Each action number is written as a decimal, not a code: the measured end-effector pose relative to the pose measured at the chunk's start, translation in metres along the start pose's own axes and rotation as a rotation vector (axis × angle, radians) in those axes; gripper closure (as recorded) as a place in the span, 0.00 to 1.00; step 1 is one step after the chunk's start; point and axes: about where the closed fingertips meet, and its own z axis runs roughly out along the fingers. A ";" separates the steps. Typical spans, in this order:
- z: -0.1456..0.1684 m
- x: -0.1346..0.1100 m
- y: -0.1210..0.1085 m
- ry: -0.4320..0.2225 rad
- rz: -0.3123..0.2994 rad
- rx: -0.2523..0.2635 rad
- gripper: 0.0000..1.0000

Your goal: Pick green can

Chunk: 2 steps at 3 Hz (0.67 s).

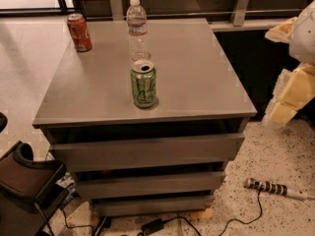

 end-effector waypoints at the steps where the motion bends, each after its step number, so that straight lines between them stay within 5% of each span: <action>1: 0.028 -0.022 -0.011 -0.204 -0.002 -0.007 0.00; 2: 0.055 -0.055 -0.017 -0.424 0.024 -0.023 0.00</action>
Offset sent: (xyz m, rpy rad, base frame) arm 0.0661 0.1048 -0.0246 0.7213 -0.1403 0.1575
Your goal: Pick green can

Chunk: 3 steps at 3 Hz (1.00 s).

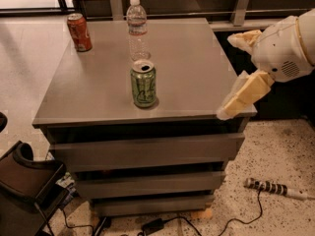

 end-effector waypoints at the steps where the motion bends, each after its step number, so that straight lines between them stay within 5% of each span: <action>1: 0.028 -0.025 -0.005 -0.158 0.021 0.006 0.00; 2: 0.060 -0.044 -0.015 -0.277 0.062 0.041 0.00; 3: 0.060 -0.044 -0.015 -0.277 0.062 0.041 0.00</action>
Offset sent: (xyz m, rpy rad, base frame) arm 0.0560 0.0817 -0.0196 0.3770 -0.0823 -0.0238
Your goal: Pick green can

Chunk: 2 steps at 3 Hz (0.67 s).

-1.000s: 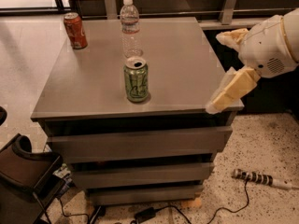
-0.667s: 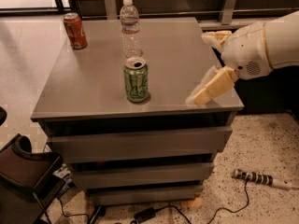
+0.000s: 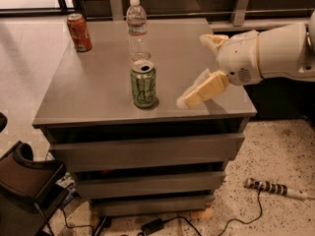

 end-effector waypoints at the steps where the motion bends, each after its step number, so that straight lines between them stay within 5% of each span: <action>1: 0.020 0.002 -0.004 -0.055 0.010 -0.017 0.00; 2: 0.054 0.002 -0.011 -0.143 0.016 -0.051 0.00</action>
Offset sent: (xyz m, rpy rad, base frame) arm 0.0662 0.0688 -0.0509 0.2671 -0.0161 0.1406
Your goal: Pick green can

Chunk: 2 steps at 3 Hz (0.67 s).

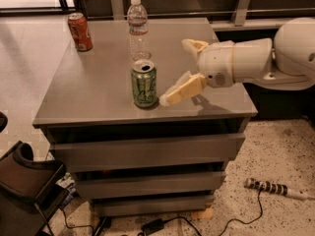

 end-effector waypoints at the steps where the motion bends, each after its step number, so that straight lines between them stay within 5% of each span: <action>1: 0.024 0.006 -0.005 -0.075 0.015 -0.029 0.00; 2: 0.037 0.008 -0.005 -0.127 0.027 -0.051 0.00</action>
Offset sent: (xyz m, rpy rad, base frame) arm 0.0243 0.0355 -0.0278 0.1899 0.0061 0.0854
